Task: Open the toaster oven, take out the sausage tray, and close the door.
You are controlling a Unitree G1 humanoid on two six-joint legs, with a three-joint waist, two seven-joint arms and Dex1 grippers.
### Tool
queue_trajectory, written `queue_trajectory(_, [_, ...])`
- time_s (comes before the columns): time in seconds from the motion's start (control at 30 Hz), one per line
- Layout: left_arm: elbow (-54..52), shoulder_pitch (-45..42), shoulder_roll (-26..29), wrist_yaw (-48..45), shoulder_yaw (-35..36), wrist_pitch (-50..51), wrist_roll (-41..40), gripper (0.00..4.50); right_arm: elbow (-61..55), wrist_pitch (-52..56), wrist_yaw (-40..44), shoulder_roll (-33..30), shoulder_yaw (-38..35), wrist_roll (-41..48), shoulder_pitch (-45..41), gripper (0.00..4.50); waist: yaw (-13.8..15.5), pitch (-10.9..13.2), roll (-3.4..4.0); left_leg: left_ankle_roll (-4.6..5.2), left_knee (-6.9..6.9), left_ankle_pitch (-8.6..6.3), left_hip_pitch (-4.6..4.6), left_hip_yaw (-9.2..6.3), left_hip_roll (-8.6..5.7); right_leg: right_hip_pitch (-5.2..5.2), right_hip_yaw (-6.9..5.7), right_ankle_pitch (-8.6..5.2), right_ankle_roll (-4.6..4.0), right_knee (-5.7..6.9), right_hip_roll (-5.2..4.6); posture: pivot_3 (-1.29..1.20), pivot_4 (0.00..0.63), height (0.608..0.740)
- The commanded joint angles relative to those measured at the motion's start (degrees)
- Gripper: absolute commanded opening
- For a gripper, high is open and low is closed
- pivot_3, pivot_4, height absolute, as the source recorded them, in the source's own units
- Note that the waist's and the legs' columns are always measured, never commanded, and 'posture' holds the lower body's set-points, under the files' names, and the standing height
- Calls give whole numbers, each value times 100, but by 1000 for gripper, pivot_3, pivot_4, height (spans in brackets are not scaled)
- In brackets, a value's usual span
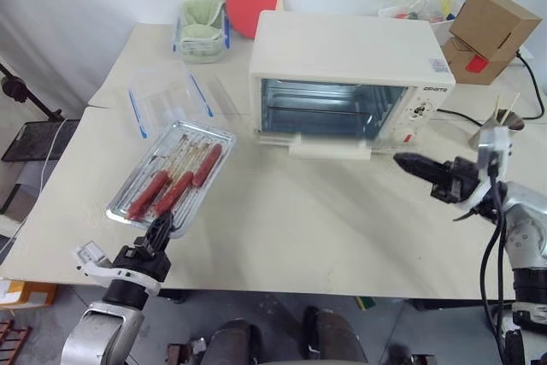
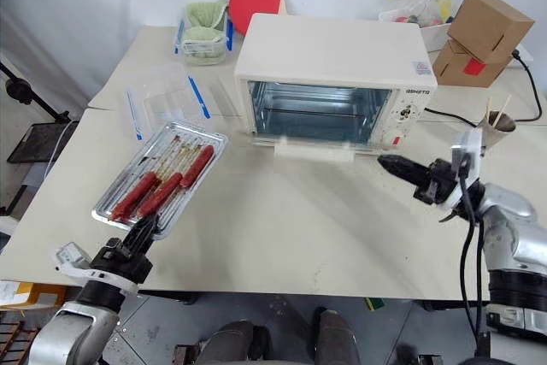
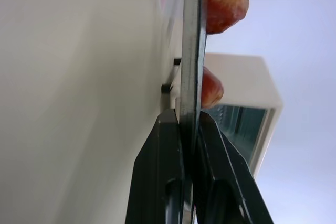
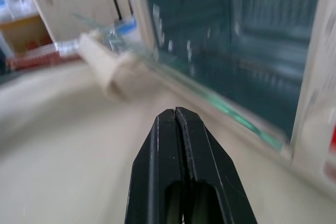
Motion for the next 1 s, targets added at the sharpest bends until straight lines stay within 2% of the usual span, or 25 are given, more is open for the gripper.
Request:
queue_trajectory(0.03, [-188, 40, 184, -249, -39, 122, -117, 73, -519, 376, -385, 22, -330, 501, -369, 38, -1, 0, 0, -1, 0, -2, 0, 0, 0, 0, 0, 0, 0, 0, 0, 0, 150, 740])
queue_trajectory(0.13, [-35, 48, 439, -460, -97, 405, -117, 73, -821, 605, -655, 95, -350, 619, -318, 38, 13, 0, 0, -5, -3, -5, 0, -2, 1, -2, -4, -1, -1, 0, 1, 0, 150, 740])
queue_trajectory(0.23, [248, 3, 838, -848, -106, 870, -117, 73, -1433, 421, -337, -30, -134, 380, 248, 557, 61, -1, 1, 8, -4, -3, -5, -7, -1, -4, -7, -1, -2, -1, 1, 0, 150, 740])
queue_trajectory(0.37, [750, -211, 1249, -1314, -67, 1534, -117, 73, -1950, -399, 91, -38, -121, -88, 1044, 1768, 82, 0, 3, 31, -1, -10, -8, -1, -8, -3, -5, -1, -2, -5, 1, 0, 150, 740])
queue_trajectory(0.43, [1074, -341, 1510, -1585, -123, 1982, -117, 73, -2158, -835, 85, 89, -216, -261, 1402, 2535, 80, 0, 4, 33, 2, -10, -8, 1, -12, -2, -5, -1, 0, -6, 1, 0, 150, 740])
queue_trajectory(0.53, [1660, -612, 2147, -2213, -341, 2811, -117, 73, -2426, -1292, 395, 28, -254, -449, 2125, 3527, 114, 0, 4, 29, 3, -12, -3, 4, -12, 0, -6, 0, 1, -2, 3, 0, 150, 740])
queue_trajectory(0.63, [2516, -1334, 2609, -2381, -595, 3470, -117, 73, -2450, -1594, 374, 18, -491, -563, 2626, 4447, 154, -1, 16, 11, 3, -18, -1, 3, -13, 1, -6, 0, 1, 8, 6, 0, 150, 740])
queue_trajectory(0.83, [4287, -3357, 3278, -2506, -1413, 4541, -117, 73, -2737, -1305, 573, -306, -971, -219, 3446, 4447, 143, -3, 21, 4, 4, -12, 7, 8, -19, 5, 3, 10, 19, 15, 1, 0, 150, 740])
queue_trajectory(1.0, [5668, -4883, 3401, -2491, -2145, 5026, -71, 73, -3044, -1326, 398, -265, -1341, -213, 3964, 4447, 146, -2, 22, 23, -2, 6, 4, 7, -15, 1, -1, 11, 21, 36, 18, 0, 150, 740])
